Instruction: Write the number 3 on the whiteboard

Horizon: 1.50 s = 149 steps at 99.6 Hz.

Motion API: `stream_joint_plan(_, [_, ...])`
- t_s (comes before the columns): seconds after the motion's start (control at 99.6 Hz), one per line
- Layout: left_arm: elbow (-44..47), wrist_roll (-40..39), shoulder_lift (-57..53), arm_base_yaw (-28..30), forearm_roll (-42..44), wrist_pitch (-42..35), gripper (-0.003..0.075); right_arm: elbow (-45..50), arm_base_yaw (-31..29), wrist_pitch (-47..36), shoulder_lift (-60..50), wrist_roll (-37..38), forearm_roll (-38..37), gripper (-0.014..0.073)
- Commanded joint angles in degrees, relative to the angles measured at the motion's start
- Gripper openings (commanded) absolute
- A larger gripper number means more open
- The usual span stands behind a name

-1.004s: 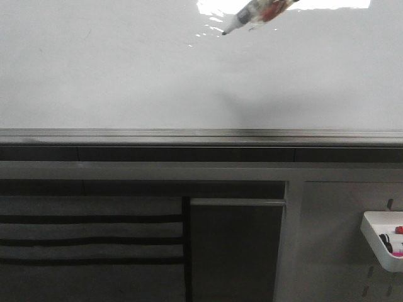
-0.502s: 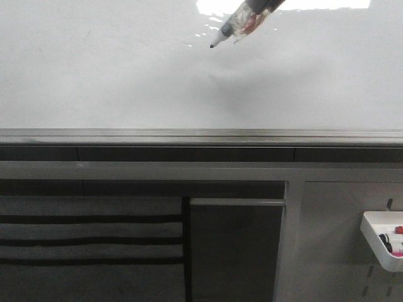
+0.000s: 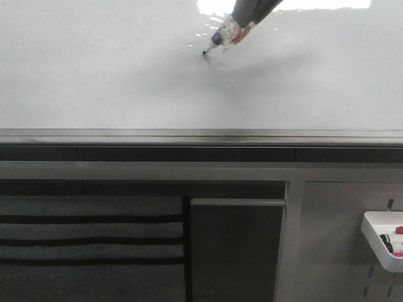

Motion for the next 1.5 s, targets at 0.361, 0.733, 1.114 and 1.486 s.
stream_joint_plan(0.361, [-1.55, -0.48, -0.13, 0.06, -1.6, -3.85, 0.0421, 1.66, -4.58, -1.49, -1.23, -2.84, 6.28, -0.0074])
stream_joint_plan(0.733, [-1.55, -0.48, -0.13, 0.06, -1.6, -3.85, 0.0421, -0.01, -7.52, 4.54, -1.83, -2.84, 6.15, -0.0074])
stream_joint_plan(1.114, [-1.55, -0.48, -0.13, 0.06, -1.6, -3.85, 0.0421, 2.64, -1.92, -5.05, 1.19, -2.84, 8.62, -0.0074])
stream_joint_plan(1.486, [-1.55, -0.48, -0.13, 0.06, -1.6, -4.07, 0.0421, 7.38, 5.18, 1.88, -11.42, -9.69, 10.19, -0.0074])
